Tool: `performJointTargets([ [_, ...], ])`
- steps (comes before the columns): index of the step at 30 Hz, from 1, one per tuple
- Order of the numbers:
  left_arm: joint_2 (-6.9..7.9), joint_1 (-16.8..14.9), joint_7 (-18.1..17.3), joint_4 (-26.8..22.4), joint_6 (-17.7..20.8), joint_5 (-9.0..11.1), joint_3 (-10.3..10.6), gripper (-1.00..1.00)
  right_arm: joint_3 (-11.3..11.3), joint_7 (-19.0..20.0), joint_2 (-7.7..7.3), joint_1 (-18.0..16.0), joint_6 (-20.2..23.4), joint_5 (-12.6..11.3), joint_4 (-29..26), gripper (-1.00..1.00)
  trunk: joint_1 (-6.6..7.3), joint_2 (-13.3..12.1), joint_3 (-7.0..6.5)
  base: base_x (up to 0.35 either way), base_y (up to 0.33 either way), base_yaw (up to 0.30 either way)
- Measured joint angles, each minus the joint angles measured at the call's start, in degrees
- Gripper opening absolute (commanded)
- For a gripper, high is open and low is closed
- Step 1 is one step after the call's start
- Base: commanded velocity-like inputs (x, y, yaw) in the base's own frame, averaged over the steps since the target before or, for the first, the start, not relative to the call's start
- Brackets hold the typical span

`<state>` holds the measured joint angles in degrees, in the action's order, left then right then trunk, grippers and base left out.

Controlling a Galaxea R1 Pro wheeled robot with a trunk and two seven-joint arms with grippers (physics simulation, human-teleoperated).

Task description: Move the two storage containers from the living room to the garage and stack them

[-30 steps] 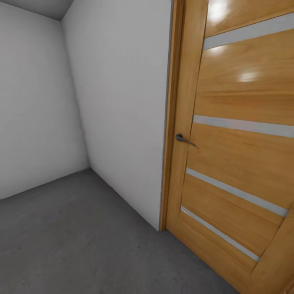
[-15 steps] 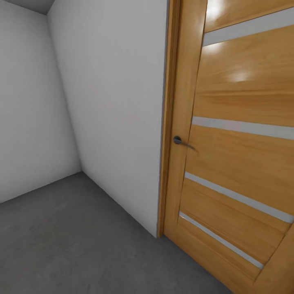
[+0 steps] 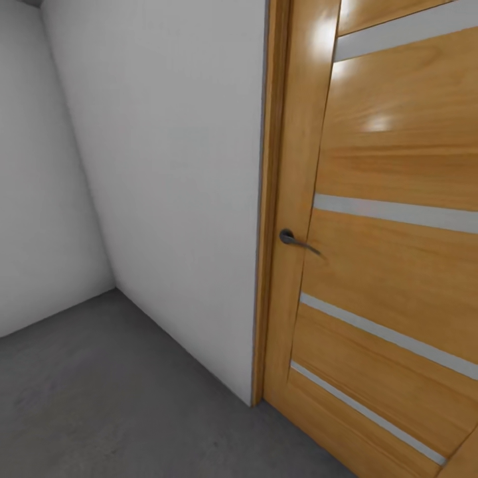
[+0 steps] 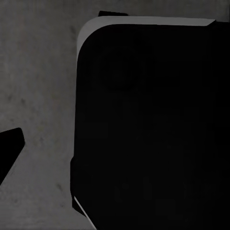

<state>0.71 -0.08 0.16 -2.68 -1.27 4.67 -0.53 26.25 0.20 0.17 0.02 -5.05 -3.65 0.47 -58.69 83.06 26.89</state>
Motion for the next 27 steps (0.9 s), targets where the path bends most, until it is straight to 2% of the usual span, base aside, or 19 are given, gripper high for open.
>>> performJointTargets([
  [17,0.07,0.0,0.0,0.01,-0.04,0.0,-0.07,1.0,0.01,-0.03,0.0,0.0,0.0,-0.16,0.0,1.0,-0.01,0.0,0.0,0.308,0.042,-0.241],
  [27,0.09,0.0,0.0,-0.01,-0.08,-0.04,-0.07,1.0,0.02,-0.03,0.0,0.0,0.0,-0.16,0.0,1.0,-0.03,0.0,0.0,0.042,0.0,-0.242],
])
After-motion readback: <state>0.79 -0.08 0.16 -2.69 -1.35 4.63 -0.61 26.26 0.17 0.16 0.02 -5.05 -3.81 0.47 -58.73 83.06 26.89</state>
